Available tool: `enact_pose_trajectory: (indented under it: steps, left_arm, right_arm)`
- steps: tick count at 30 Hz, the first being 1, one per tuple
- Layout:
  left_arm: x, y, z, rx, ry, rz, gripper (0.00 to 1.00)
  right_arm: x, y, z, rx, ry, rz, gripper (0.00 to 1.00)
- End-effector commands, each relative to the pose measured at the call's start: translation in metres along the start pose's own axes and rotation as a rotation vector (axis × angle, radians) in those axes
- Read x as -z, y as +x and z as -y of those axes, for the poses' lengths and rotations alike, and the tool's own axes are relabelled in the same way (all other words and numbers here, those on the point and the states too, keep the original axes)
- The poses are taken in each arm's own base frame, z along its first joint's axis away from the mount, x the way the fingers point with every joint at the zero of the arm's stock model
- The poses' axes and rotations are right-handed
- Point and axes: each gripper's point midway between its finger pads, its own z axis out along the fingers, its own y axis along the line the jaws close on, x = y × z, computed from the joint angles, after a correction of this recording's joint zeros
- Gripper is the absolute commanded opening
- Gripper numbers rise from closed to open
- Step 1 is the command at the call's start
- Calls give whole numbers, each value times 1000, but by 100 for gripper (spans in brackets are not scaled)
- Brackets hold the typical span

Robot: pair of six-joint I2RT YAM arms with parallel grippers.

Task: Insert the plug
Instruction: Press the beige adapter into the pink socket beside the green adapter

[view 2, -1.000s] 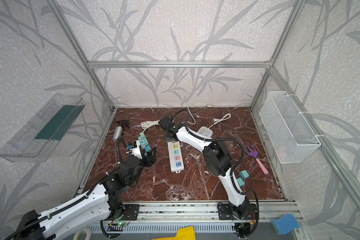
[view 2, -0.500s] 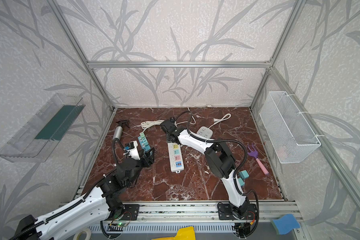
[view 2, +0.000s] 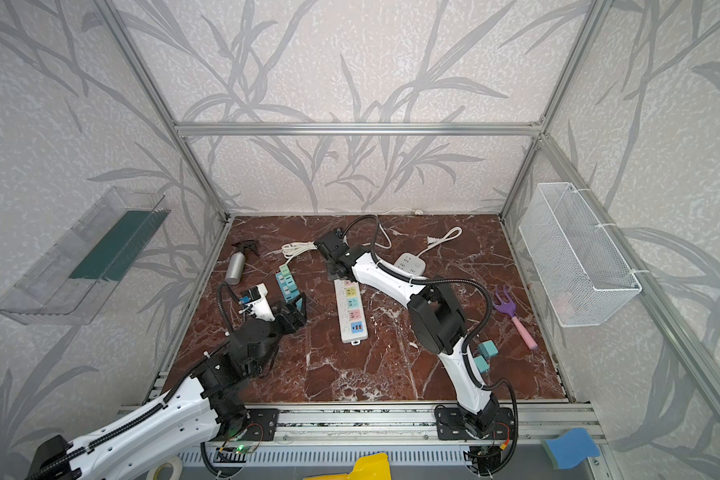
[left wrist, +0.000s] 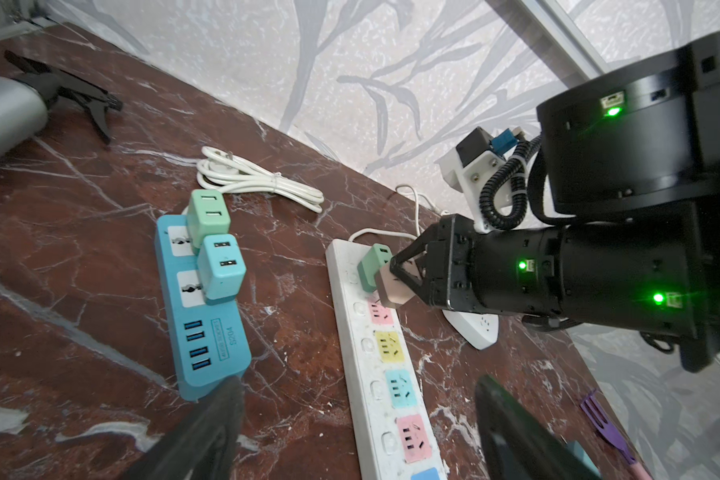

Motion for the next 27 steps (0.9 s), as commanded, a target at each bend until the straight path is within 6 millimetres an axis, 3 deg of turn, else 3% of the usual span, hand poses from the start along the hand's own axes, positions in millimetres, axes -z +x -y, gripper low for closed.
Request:
enact_pose_trajectory:
  steps: [1,8,15,27]
  left_arm:
    - [4,-4,-17,53,-48,47,89]
    - [5,2,-16,64,-16,34,89]
    - [7,1,-22,63,-45,44,90]
    - [9,-1,-22,72,-29,58,90]
  right_arm:
    - [0,7,8,24,44,-19,0]
    - [-7,20,14,23,74,-35,0]
    - [-11,16,11,66,128,18,0]
    - [-20,30,11,58,122,-4,0]
